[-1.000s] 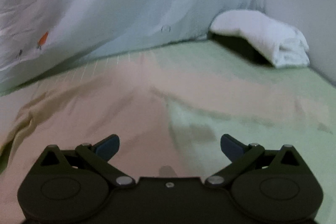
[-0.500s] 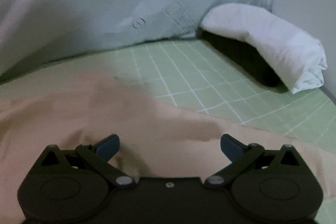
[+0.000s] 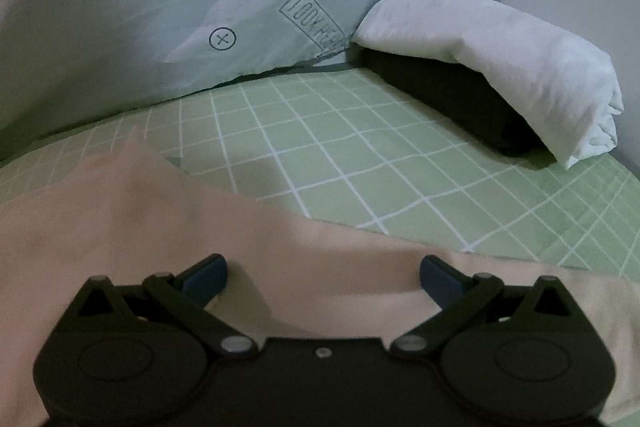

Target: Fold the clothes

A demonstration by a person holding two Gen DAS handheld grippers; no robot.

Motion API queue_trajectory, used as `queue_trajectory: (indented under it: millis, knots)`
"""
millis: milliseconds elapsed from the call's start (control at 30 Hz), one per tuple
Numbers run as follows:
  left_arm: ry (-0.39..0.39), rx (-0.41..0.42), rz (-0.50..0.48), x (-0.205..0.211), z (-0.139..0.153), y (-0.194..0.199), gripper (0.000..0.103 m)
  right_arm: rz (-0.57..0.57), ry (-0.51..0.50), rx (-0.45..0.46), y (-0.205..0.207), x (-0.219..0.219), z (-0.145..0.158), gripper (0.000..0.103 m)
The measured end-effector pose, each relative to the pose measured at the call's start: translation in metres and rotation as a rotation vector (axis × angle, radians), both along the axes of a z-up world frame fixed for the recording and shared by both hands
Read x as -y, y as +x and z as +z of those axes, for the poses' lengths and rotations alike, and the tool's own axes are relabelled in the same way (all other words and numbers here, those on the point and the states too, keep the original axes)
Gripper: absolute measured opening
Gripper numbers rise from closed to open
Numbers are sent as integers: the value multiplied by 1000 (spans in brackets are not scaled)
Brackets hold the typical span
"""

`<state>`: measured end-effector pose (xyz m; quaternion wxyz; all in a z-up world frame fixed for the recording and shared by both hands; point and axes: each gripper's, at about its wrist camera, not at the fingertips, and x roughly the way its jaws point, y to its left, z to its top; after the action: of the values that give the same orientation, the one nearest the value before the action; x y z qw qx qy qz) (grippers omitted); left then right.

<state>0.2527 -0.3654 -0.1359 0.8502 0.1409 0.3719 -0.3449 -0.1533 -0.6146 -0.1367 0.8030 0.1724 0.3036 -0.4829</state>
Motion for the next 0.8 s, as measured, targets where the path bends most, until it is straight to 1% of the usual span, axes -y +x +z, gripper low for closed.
queue_trajectory:
  millis: [67, 100, 133, 200, 233, 267, 300, 333, 367, 433, 500, 600, 633, 667, 700, 800]
  knots:
    - [-38, -34, 40, 2, 0, 12, 3, 6, -5, 4, -1, 1, -1, 103]
    - [-41, -36, 48, 0, 2, 9, 4, 8, -6, 4, -1, 1, -1, 103]
    - [-43, -36, 53, -3, 4, 5, 10, 9, -3, -1, 0, 1, -1, 103]
    - [-46, -36, 63, -8, 9, -3, 14, 12, 1, -10, 1, 2, 1, 103]
    - [-48, -36, 69, -10, 11, -8, 26, 14, 0, -20, 1, 0, 5, 103]
    - [-50, -36, 74, -13, 13, -12, 33, 16, -2, -30, 1, -2, 8, 103]
    - [-51, -37, 79, -15, 15, -16, 44, 18, -3, -40, 1, -5, 11, 103]
    - [-53, -37, 85, -18, 17, -20, 48, 21, -4, -47, 0, -7, 15, 103]
    - [-55, -37, 90, -20, 19, -25, 49, 28, -4, -40, -3, -13, 19, 103]
    - [-55, -51, 94, -36, 30, -51, 50, 43, 10, -24, -11, -24, 27, 103]
    - [-35, -66, 92, -59, 33, -82, 52, 54, 50, -12, -21, -39, 31, 103]
    - [-4, -96, 107, -98, 36, -127, 53, 82, 98, -29, -36, -69, 31, 103]
    - [6, -107, 115, -111, 36, -141, 55, 100, 100, -40, -41, -80, 31, 103]
    - [11, -119, 140, -124, 35, -151, 57, 120, 99, -52, -45, -92, 30, 103]
    - [14, -131, 167, -137, 34, -161, 61, 140, 98, -63, -49, -103, 29, 103]
    - [35, -154, 269, -178, 29, -185, 62, 196, 106, -89, -63, -131, 25, 103]
